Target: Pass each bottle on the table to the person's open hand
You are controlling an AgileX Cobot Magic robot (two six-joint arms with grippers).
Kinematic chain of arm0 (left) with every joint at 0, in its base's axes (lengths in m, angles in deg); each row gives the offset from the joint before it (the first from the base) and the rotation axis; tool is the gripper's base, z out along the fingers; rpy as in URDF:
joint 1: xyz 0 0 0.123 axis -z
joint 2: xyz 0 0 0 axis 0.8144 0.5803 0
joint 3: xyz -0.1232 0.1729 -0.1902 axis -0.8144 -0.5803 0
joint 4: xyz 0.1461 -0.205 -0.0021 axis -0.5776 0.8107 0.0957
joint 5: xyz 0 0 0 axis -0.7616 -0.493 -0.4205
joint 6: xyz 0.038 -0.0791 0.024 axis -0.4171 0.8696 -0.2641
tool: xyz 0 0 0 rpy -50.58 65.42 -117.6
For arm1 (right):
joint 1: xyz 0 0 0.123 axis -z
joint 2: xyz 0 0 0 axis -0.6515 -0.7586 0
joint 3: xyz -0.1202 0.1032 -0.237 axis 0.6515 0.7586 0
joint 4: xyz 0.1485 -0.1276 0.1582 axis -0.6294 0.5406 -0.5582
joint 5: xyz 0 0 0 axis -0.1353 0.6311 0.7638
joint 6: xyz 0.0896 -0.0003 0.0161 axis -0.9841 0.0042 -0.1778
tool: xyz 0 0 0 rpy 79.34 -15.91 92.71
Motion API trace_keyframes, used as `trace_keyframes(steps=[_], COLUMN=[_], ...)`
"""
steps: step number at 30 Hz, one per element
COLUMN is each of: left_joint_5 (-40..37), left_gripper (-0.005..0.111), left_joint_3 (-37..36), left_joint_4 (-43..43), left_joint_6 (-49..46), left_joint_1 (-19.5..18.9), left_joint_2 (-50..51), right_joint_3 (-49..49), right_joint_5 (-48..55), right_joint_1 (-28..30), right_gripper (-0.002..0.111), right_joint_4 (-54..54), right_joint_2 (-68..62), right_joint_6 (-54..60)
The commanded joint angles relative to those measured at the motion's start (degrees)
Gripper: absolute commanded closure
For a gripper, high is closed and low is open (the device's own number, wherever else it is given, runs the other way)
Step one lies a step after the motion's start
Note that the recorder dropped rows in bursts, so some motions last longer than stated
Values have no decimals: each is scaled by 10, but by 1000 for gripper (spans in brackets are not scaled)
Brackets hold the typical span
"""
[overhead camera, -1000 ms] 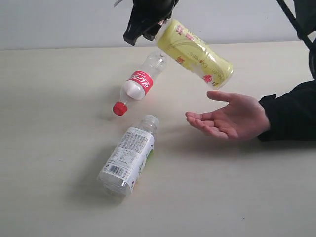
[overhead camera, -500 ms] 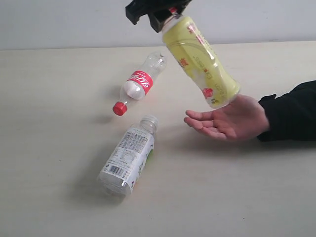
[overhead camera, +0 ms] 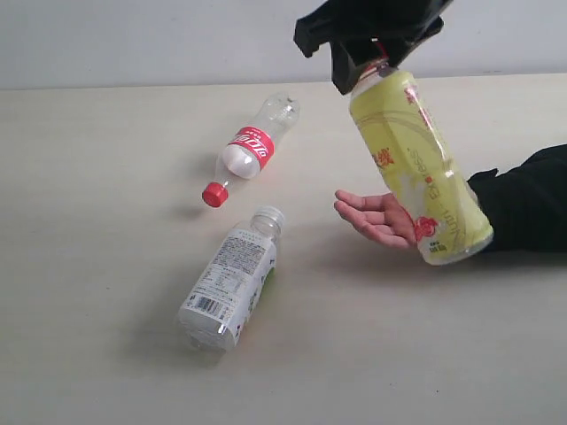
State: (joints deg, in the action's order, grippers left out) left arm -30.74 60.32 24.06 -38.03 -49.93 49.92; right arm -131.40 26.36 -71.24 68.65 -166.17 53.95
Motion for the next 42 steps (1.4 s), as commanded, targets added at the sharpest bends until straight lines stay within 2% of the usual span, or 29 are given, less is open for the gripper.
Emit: trace_keyframes(steps=[1,9,24,29,42], left_joint_5=[4,4,4,4,4], left_gripper=[107,107,107,107,107], left_joint_3=[-2,-2,-2,-2,-2], left_joint_4=[3,3,3,3,3], left_joint_6=[-1,-1,-1,-1,-1], left_joint_1=[0,0,0,0,0], left_joint_2=[1,1,1,1,1], right_joint_3=[41,45,-28,-35,-36], right_joint_5=[-3,-3,-3,-3,-3], right_joint_1=[24,54,54,54,54], right_gripper=[108,108,108,108,108], right_joint_4=[-7,-9,-11,32,33], right_joint_2=[5,-32,-139,-155,-181], right_joint_6=[-5,-19,-19,-48,-49])
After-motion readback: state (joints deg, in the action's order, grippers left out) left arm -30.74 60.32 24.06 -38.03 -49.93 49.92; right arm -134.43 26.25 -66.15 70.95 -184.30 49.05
